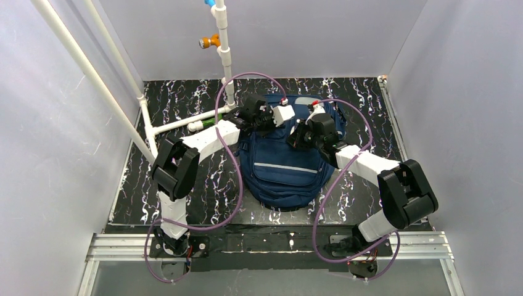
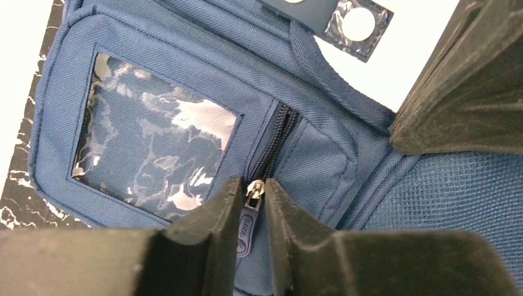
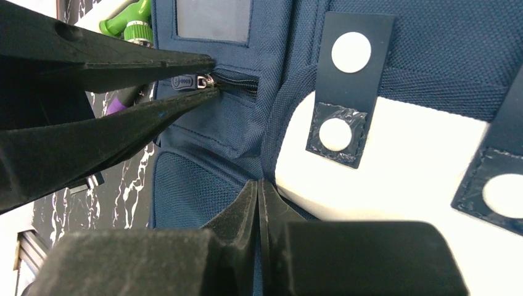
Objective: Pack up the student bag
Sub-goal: Unzip the student bag at the center of the board.
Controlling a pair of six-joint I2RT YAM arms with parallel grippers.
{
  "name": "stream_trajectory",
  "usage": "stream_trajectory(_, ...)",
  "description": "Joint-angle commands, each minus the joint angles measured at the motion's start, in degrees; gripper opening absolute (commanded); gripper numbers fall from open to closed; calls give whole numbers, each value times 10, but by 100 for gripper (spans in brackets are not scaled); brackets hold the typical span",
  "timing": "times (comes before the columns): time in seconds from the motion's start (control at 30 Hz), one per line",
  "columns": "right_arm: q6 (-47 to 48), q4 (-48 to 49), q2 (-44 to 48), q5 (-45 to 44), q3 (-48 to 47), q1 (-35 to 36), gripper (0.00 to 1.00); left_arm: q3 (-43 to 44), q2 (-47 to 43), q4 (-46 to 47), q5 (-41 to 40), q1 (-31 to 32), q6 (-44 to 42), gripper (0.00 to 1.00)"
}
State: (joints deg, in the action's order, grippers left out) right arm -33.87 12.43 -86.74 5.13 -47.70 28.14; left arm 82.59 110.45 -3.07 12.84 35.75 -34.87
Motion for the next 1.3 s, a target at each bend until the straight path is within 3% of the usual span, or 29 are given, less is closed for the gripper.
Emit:
stream_trajectory(0.0,-4,-51,-1,-17,25,-6,11,-38,-11,-76,-30,-18,-29,27)
stream_trajectory(0.1,-6,-45,-4,-8,25,-7,11,-27,-5,-102,-25,-19,-39,32)
stream_trajectory(0.2,-3,-48,0,-12,26,-8,10,-25,-3,-115,-42,-26,-53,31)
stream_trajectory(0.3,-3,-47,1,-19,29,-7,10,-17,4,-125,-54,-33,-60,21)
stream_trajectory(0.4,-15,-62,-7,-43,27,-7,4,-9,9,-127,-83,-34,-62,7)
stream_trajectory(0.5,-51,-92,-8,-104,36,-8,1,-17,3,-113,-114,-35,-49,0)
stream_trajectory(0.77,-133,-79,-16,-137,95,-41,1,-57,-19,-73,-221,-38,-35,0)
stream_trajectory(1.13,-127,-70,-19,-152,104,-53,1,-93,-59,-72,-257,-77,-11,0)
stream_trajectory(1.27,-87,-59,-11,-137,94,-52,1,-98,-91,-88,-226,-76,24,12)
